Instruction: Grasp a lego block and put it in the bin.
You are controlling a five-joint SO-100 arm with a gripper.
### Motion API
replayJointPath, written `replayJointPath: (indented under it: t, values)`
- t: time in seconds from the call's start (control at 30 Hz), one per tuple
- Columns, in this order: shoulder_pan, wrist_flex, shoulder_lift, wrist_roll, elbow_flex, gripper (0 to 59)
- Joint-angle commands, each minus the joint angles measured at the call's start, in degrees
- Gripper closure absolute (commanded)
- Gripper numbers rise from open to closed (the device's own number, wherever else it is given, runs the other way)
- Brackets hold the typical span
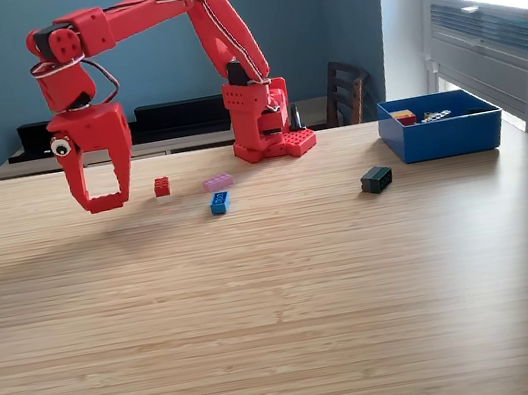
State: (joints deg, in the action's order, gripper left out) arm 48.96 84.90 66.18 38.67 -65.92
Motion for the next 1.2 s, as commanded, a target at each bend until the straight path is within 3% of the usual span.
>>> replayJointPath:
  t: [0.03, 0.17, 0.27, 0.8, 1.2]
  values:
    - [-4.31, 9.76, 2.02, 0.62, 17.93, 58.5]
    - [-9.93, 16.61, 2.11, 0.79, 27.95, 58.5]
    - [-15.12, 17.31, 3.25, 0.79, 29.18, 58.6]
    - [-67.41, 17.14, 22.24, -0.35, 8.53, 58.6]
    - [-99.67, 17.14, 22.68, -15.56, 5.36, 58.6]
